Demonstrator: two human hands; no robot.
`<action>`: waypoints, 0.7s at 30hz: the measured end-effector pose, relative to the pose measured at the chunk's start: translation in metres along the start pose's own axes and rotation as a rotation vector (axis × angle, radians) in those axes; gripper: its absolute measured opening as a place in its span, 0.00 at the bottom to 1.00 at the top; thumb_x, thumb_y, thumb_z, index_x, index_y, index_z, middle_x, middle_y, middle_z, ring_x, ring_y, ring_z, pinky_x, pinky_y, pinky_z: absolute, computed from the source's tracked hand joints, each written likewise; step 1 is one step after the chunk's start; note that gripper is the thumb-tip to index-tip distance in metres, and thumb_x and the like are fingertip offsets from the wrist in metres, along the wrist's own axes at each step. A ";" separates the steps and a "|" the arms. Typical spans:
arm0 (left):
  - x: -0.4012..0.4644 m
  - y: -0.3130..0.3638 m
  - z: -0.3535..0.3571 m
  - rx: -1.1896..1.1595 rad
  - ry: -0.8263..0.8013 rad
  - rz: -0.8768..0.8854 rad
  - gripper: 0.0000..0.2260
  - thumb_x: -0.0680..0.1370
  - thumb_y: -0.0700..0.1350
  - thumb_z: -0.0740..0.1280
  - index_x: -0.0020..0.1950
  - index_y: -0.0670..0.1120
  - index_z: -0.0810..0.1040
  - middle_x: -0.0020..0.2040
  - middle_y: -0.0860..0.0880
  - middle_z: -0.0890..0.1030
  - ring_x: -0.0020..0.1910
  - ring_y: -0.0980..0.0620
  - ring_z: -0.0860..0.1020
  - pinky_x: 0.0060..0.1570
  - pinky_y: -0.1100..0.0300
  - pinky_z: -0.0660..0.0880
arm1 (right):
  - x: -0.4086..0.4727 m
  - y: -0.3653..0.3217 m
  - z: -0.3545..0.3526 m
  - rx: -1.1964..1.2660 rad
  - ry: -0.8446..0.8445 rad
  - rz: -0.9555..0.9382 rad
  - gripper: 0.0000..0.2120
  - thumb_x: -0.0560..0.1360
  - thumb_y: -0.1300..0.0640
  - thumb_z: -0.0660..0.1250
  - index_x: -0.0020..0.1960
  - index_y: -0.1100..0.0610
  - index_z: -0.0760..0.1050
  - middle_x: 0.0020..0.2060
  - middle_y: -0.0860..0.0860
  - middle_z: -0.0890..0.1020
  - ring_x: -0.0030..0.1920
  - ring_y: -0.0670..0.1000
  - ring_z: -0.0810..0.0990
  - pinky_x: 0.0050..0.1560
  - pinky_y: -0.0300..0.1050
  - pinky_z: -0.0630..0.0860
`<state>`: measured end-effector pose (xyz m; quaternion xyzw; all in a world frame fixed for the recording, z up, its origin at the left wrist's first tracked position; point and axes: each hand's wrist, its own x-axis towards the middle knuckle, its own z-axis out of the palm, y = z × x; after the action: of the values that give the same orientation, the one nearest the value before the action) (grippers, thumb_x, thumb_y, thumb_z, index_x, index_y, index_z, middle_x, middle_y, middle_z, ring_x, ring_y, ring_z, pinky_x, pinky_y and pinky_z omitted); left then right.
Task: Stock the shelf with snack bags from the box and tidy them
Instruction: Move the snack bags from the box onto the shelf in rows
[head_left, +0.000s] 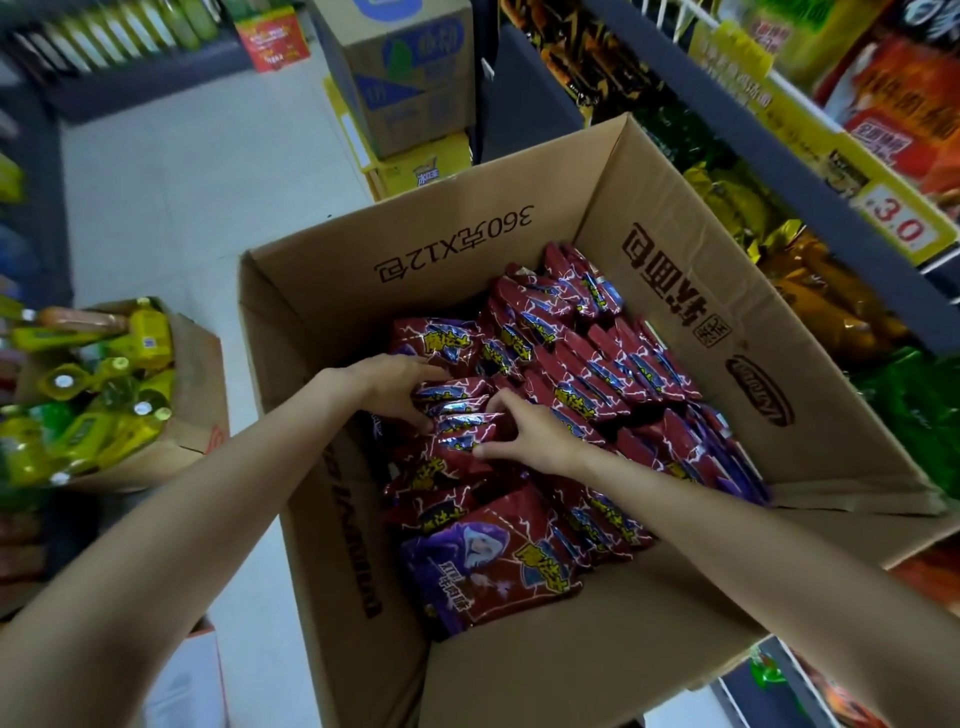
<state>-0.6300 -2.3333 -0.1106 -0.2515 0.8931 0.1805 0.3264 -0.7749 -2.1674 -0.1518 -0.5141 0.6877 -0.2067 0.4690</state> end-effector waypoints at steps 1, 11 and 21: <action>-0.002 -0.001 0.000 -0.036 0.002 0.026 0.36 0.72 0.59 0.69 0.75 0.56 0.57 0.76 0.49 0.59 0.73 0.48 0.60 0.69 0.53 0.60 | -0.001 0.001 -0.003 0.037 0.006 0.001 0.17 0.71 0.51 0.73 0.53 0.52 0.68 0.49 0.47 0.77 0.50 0.51 0.77 0.52 0.50 0.75; 0.000 0.010 -0.016 -0.883 0.037 0.121 0.31 0.74 0.49 0.64 0.75 0.57 0.56 0.72 0.48 0.65 0.67 0.49 0.67 0.67 0.54 0.65 | -0.036 0.016 -0.061 0.207 0.272 0.123 0.11 0.75 0.57 0.69 0.55 0.56 0.70 0.45 0.45 0.73 0.49 0.46 0.71 0.51 0.42 0.66; 0.016 0.018 0.011 -0.253 0.172 -0.036 0.40 0.67 0.49 0.76 0.71 0.59 0.56 0.70 0.41 0.60 0.64 0.40 0.70 0.60 0.48 0.73 | -0.040 0.023 -0.097 0.637 0.642 0.366 0.26 0.75 0.54 0.69 0.68 0.57 0.64 0.61 0.56 0.76 0.50 0.50 0.79 0.48 0.43 0.75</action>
<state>-0.6452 -2.3188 -0.1267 -0.3210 0.8833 0.2635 0.2175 -0.8682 -2.1420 -0.1062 -0.1261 0.7793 -0.4693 0.3957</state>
